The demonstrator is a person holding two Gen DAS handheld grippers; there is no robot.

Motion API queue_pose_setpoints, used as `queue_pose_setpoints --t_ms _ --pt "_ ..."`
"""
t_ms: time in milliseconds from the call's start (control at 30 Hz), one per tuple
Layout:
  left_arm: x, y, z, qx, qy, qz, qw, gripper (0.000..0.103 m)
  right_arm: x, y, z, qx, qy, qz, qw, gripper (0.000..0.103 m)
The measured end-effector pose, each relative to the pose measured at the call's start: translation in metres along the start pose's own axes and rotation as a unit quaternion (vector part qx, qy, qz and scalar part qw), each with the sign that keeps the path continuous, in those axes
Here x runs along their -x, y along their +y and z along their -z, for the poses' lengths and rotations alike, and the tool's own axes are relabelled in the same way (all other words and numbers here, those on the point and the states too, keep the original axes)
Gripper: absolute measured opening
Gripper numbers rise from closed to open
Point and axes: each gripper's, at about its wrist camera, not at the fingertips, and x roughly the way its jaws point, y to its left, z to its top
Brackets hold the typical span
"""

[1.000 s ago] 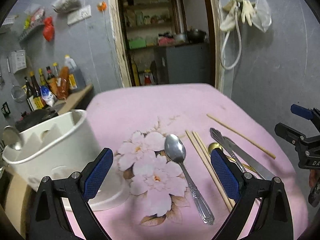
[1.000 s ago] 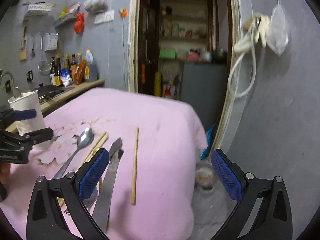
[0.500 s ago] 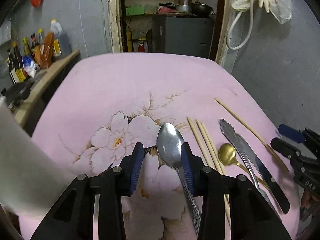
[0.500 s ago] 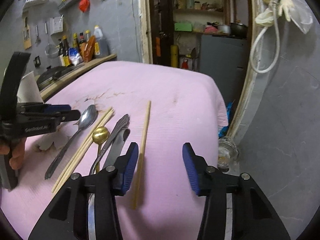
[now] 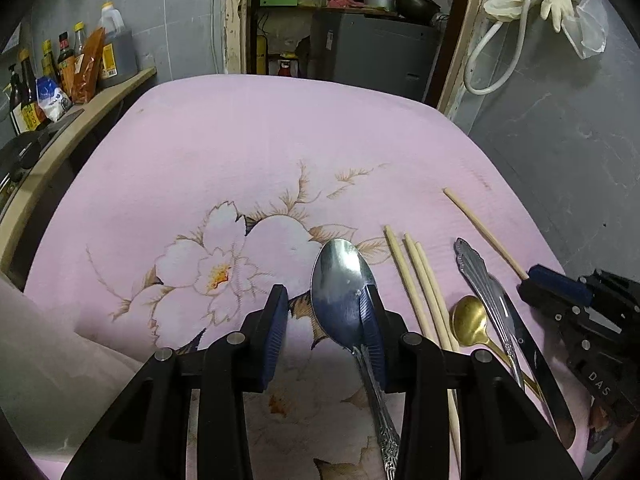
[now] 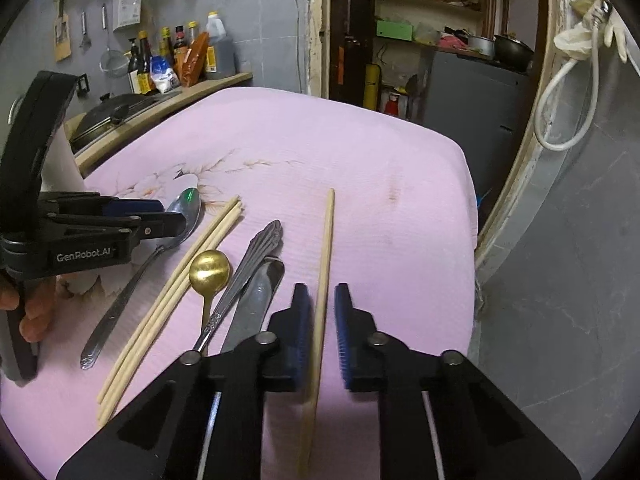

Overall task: Organize utensils
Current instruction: 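Grasp a steel spoon handle with the left gripper while the right gripper grasps a wooden chopstick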

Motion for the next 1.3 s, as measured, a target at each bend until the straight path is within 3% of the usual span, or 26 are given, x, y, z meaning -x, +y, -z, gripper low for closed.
queue_pose_setpoints --t_ms 100,200,233,367,667,967,1067,1133,1300 --pt "0.000 0.001 0.000 0.002 -0.001 0.010 1.0000 0.032 0.004 -0.004 0.003 -0.013 0.001 -0.003 1.000 0.007" --pt "0.001 0.002 -0.001 0.008 -0.001 0.027 0.9996 0.017 0.008 -0.005 0.007 -0.018 0.002 0.001 1.000 0.006" --pt "0.001 0.003 -0.001 0.011 0.001 0.034 0.9994 0.008 0.009 -0.003 0.008 -0.019 0.002 0.002 1.000 0.006" --pt "0.003 0.008 -0.002 0.019 -0.001 0.059 0.9981 0.003 0.012 -0.001 0.011 -0.027 0.003 0.006 1.000 0.006" --pt "0.031 0.000 0.006 0.006 -0.032 0.079 0.9963 0.000 0.026 0.005 0.021 -0.038 0.013 0.008 0.999 0.005" --pt "0.031 -0.001 0.011 0.018 0.009 0.080 0.9966 0.000 0.025 0.014 0.013 -0.040 0.036 -0.014 0.998 0.008" --pt "0.026 0.001 0.011 0.017 0.025 0.083 0.9961 0.001 0.015 0.014 0.004 -0.038 0.045 -0.010 0.998 0.014" --pt "0.024 0.005 0.012 0.019 0.032 0.085 0.9957 0.004 0.006 0.012 -0.007 -0.040 0.055 -0.015 0.998 0.026" --pt "0.022 0.008 0.012 0.017 0.042 0.095 0.9944 0.007 -0.021 0.006 -0.032 -0.043 0.087 -0.026 0.995 0.026"
